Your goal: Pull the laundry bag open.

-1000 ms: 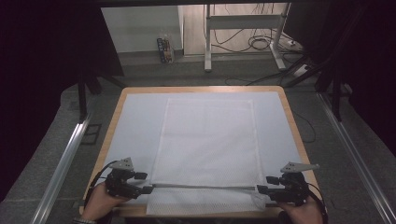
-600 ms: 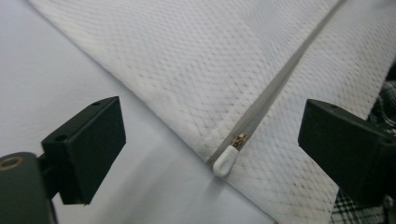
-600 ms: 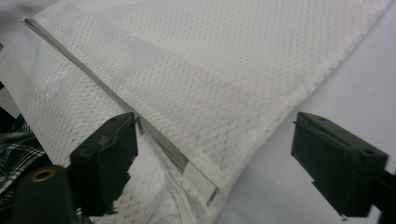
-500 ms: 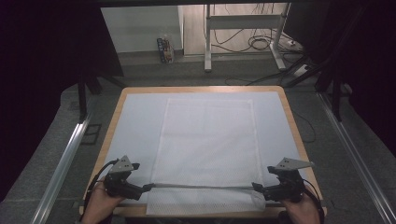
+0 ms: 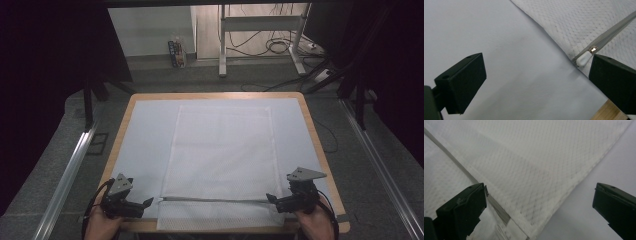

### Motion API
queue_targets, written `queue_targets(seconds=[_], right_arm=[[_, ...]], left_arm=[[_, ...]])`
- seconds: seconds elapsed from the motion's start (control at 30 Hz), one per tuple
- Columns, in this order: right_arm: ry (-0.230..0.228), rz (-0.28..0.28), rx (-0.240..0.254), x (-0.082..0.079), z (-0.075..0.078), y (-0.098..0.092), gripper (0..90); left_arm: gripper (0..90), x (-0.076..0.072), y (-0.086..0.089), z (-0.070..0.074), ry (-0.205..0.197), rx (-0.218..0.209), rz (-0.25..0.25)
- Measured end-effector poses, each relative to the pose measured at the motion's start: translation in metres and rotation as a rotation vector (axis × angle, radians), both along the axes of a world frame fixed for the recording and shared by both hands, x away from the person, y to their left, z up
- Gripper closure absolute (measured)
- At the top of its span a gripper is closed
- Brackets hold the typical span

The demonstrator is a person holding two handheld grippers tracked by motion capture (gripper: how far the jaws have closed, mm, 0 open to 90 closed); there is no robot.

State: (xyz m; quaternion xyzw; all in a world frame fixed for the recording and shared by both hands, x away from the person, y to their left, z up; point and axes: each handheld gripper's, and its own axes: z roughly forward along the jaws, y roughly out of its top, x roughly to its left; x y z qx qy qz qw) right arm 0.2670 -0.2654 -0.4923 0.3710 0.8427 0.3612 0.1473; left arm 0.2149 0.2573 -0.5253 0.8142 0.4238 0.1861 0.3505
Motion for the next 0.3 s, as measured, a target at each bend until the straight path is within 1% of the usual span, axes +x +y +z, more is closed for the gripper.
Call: queue_targets(seconds=[0.07,0.1,0.13,0.17,0.2,0.3], right_arm=[[0.032,-0.003,-0.009,0.0,-0.0046,-0.0027,0.2],[0.041,-0.007,-0.002,0.0003,-0.0062,-0.0039,0.7],[0.041,-0.007,-0.002,0.0003,-0.0062,-0.0039,0.7],[0.057,-0.008,0.016,0.0005,-0.007,-0.0055,1.6],[0.059,-0.004,0.023,0.0006,-0.0076,-0.0055,1.6],[0.067,0.005,0.014,0.0003,-0.0096,-0.0043,1.7]], left_arm=[[0.3,0.0,-0.002,-0.0005,-0.003,0.022,0.008],[0.3,-0.0002,-0.0032,-0.0008,-0.004,0.035,0.008],[0.2,-0.0002,-0.0032,-0.0008,-0.004,0.035,0.008],[0.0,-0.0002,-0.0054,-0.0015,-0.006,0.058,0.009],[0.0,-0.0001,-0.006,-0.0015,-0.006,0.064,0.006],[0.1,0.0008,-0.007,-0.0019,0.0,0.07,0.005]])
